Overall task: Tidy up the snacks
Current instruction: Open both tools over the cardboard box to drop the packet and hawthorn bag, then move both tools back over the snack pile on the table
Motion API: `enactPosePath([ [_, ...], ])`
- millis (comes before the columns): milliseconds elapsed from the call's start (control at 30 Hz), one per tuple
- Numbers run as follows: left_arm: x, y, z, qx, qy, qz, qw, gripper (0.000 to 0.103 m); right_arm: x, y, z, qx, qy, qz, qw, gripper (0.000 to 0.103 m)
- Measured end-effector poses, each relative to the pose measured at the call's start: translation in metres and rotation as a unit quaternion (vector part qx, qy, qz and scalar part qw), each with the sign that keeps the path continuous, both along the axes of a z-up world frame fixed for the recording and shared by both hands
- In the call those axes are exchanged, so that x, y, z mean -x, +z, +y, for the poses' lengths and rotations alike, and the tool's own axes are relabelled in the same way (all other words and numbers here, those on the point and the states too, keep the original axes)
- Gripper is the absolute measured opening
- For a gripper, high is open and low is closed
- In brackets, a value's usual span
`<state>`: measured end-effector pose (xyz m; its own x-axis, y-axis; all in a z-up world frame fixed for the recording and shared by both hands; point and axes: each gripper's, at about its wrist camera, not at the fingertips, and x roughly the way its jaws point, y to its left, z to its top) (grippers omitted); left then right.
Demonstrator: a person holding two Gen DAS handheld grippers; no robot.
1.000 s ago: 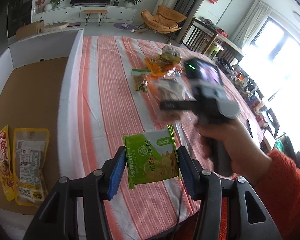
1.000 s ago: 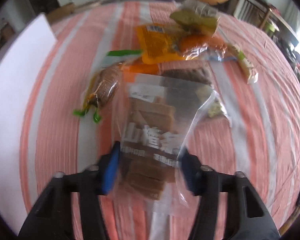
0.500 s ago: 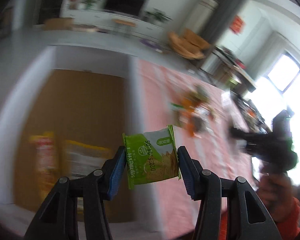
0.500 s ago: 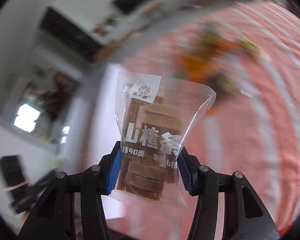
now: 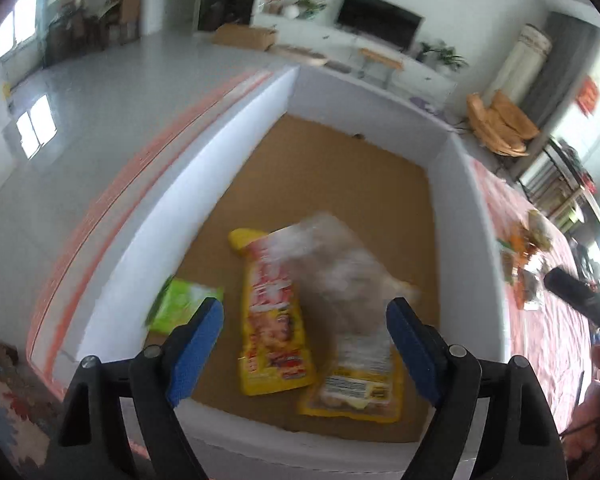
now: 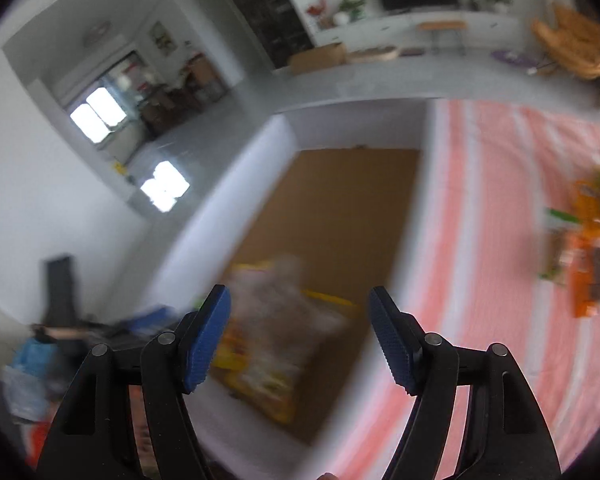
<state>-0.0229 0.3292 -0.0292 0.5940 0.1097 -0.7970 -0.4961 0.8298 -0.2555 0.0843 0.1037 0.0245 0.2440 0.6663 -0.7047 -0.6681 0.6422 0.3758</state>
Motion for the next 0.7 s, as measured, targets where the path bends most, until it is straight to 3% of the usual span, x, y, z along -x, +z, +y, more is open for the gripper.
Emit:
enactPosePath([
  [133, -0.026, 0.018, -0.049, 0.015, -0.084, -0.044, 0.9954, 0.083, -0.007, -0.03, -0.078, 0.055, -0.092, -0.079, 0.991, 0.077],
  [200, -0.043, 0.028, -0.099, 0.023, -0.148, -0.063, 0.9867, 0.085, -0.014, -0.069, -0.136, 0.118, -0.174, -0.105, 0.972, 0.077],
  [267, -0.053, 0.03, -0.144, 0.033, -0.208, -0.071, 0.9749, 0.091, -0.019, -0.102, -0.186, 0.161, -0.235, -0.088, 0.955, 0.077],
  [300, -0.062, 0.028, -0.182, 0.042, -0.257, -0.069, 0.9631, 0.093, -0.021, -0.111, -0.206, 0.17, -0.259, -0.086, 0.947, 0.077],
  [400, -0.089, 0.007, -0.259, 0.051, -0.339, -0.04, 0.9385, 0.096, -0.022, -0.123, -0.265, 0.174, -0.325, -0.097, 0.924, 0.077],
  [433, -0.098, -0.004, -0.276, 0.052, -0.351, -0.032, 0.9345, 0.096, -0.025, -0.124, -0.277, 0.172, -0.341, -0.099, 0.919, 0.077],
  [567, -0.139, -0.055, -0.315, 0.031, -0.351, 0.016, 0.9358, 0.093, -0.04, -0.122, -0.301, 0.166, -0.397, -0.089, 0.898, 0.077],
  [700, -0.16, -0.085, -0.319, -0.03, -0.321, 0.022, 0.9463, 0.091, -0.042, -0.126, -0.307, 0.173, -0.407, -0.083, 0.893, 0.077],
])
